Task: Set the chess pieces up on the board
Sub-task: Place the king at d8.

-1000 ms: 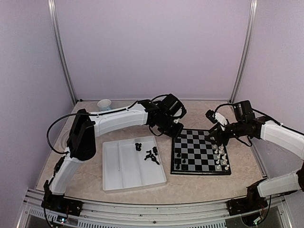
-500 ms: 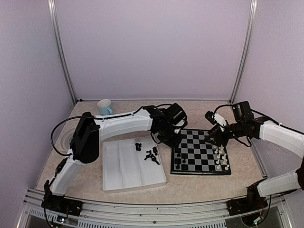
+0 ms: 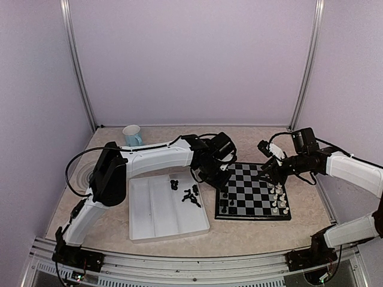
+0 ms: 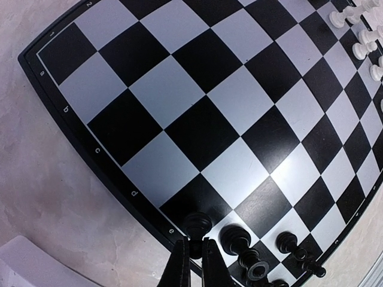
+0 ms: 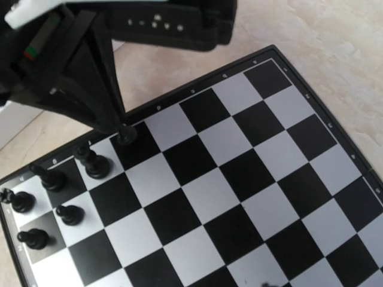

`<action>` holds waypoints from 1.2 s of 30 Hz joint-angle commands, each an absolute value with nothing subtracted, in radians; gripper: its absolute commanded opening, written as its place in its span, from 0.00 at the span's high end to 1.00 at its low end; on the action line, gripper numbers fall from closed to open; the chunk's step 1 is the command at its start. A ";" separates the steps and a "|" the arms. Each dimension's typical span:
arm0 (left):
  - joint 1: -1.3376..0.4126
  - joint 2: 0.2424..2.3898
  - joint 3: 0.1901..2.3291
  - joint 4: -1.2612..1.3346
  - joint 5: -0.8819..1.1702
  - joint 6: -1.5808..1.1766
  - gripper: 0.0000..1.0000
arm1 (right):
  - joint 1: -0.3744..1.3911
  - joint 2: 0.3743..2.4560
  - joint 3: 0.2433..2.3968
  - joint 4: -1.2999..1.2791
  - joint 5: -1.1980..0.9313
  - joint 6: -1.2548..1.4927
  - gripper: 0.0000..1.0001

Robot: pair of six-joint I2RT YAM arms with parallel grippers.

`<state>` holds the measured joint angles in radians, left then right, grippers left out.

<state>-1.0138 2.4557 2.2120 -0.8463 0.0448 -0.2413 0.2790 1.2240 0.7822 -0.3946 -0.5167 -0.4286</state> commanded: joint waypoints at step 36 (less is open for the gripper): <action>-1.017 2.477 2.235 -0.821 0.041 -0.256 0.75 | 0.270 1.243 0.781 -0.392 -0.544 -0.460 0.51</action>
<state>-1.0180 2.4996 2.2322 -0.8421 0.0639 -0.2466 0.2790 1.2308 0.7822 -0.3946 -0.5182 -0.4305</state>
